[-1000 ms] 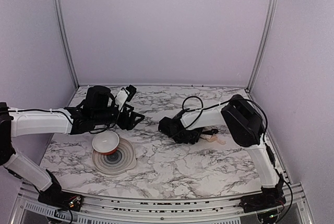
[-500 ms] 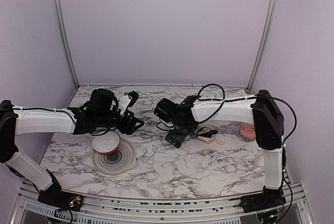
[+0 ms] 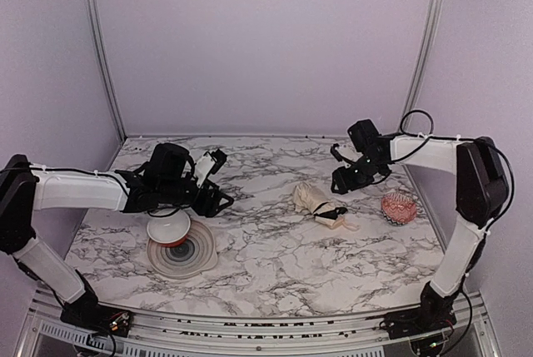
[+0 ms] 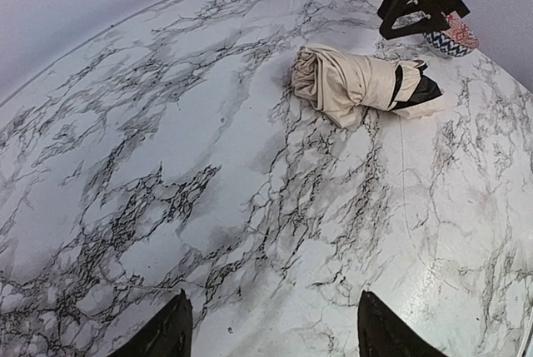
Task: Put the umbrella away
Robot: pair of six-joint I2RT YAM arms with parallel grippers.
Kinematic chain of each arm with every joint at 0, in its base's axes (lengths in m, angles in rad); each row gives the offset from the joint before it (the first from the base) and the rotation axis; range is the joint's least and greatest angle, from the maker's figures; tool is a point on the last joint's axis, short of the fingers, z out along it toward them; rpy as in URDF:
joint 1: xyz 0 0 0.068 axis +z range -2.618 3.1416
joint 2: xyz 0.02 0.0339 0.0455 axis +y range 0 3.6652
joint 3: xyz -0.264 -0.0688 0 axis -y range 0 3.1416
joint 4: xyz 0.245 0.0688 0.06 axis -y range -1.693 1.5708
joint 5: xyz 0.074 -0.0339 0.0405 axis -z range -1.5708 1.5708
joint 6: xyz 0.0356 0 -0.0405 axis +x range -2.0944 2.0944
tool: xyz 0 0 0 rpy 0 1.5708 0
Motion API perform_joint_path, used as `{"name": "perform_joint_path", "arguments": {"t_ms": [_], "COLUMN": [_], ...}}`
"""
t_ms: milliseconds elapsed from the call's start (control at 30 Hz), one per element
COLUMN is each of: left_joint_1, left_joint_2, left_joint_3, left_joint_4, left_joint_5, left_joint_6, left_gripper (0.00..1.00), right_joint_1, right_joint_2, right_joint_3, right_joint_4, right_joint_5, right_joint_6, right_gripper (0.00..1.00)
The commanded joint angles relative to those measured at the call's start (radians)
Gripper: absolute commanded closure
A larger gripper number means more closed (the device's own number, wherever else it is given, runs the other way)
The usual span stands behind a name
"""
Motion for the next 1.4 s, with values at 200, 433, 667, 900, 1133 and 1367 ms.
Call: {"name": "perform_joint_path", "arguments": {"t_ms": [200,433,667,900,1133,1367], "left_joint_1": [-0.088,-0.121,-0.145,-0.153,-0.157,-0.191], "left_joint_2": [0.17,0.305,0.412,0.453,0.573,0.65], "left_joint_3": [0.119,0.211,0.288,0.329,0.491,0.548], "left_joint_4": [-0.02,-0.023,-0.023,-0.03,-0.094,-0.128], "left_joint_5": [0.041,0.061,0.08,0.092,0.005,0.049], "left_joint_6": [-0.054,-0.084,-0.096,-0.089,-0.048,-0.027], "left_gripper": [0.33,0.33,0.37,0.44,0.62,0.67], "right_joint_1": [0.03,0.151,0.237,0.19,0.137,0.145], "right_joint_2": [0.091,0.023,0.041,0.055,0.127,0.198], "right_joint_3": [-0.103,-0.2,-0.188,-0.179,-0.109,-0.032], "right_joint_4": [0.057,0.109,0.153,0.147,0.219,0.234], "right_joint_5": [-0.008,0.037,0.059,0.178,0.149,0.111], "right_joint_6": [0.113,0.201,0.253,0.216,0.17,0.164], "right_gripper": [0.74,0.74,0.74,0.74,0.74,0.74]}}
